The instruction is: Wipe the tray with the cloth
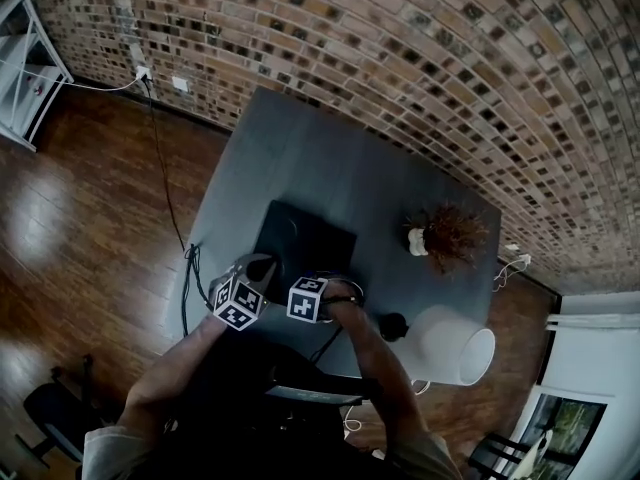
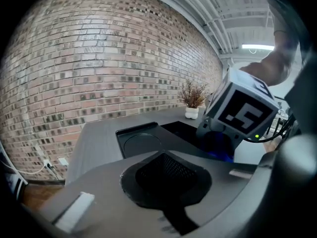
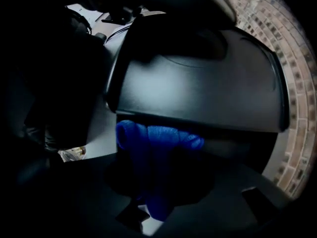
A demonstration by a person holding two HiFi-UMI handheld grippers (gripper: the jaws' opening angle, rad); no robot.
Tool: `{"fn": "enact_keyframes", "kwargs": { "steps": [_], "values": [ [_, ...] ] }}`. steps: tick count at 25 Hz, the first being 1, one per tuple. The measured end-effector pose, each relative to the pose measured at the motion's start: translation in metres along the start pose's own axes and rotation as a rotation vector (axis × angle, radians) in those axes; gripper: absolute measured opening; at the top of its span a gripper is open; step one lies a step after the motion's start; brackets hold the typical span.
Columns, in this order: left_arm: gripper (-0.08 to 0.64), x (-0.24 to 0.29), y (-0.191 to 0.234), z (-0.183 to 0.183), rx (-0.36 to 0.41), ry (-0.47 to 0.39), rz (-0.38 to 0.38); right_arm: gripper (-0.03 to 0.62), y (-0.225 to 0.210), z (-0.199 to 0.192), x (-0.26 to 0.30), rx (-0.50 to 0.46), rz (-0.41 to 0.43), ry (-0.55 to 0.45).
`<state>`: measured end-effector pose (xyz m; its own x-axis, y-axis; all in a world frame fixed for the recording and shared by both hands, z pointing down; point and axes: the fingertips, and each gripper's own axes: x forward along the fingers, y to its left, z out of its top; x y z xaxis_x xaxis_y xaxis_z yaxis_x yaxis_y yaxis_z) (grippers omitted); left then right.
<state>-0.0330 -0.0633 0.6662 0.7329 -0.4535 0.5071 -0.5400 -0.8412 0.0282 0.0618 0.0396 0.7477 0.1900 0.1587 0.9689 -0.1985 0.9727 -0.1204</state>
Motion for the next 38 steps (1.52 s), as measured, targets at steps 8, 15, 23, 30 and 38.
{"fn": "enact_keyframes", "kwargs": {
  "steps": [8, 15, 23, 30, 38],
  "values": [
    [0.003, 0.001, -0.001, -0.001, 0.003, -0.004, -0.002, 0.15, -0.156, -0.05, -0.017, -0.052, -0.627, 0.29],
    [0.003, 0.002, 0.002, 0.003, 0.004, -0.005, -0.003, 0.15, -0.141, -0.066, 0.001, -0.195, -0.547, 0.451],
    [0.003, 0.001, 0.0, 0.001, 0.003, 0.0, -0.004, 0.146, -0.041, -0.046, 0.002, -0.703, -0.21, 0.372],
    [0.003, 0.001, 0.001, -0.001, 0.004, -0.001, -0.005, 0.143, 0.006, -0.029, 0.005, -0.6, 0.018, 0.186],
    [0.003, 0.0, 0.0, -0.002, 0.016, 0.001, -0.007, 0.149, -0.063, -0.025, -0.01, -0.067, -0.167, -0.054]
  ]
}}
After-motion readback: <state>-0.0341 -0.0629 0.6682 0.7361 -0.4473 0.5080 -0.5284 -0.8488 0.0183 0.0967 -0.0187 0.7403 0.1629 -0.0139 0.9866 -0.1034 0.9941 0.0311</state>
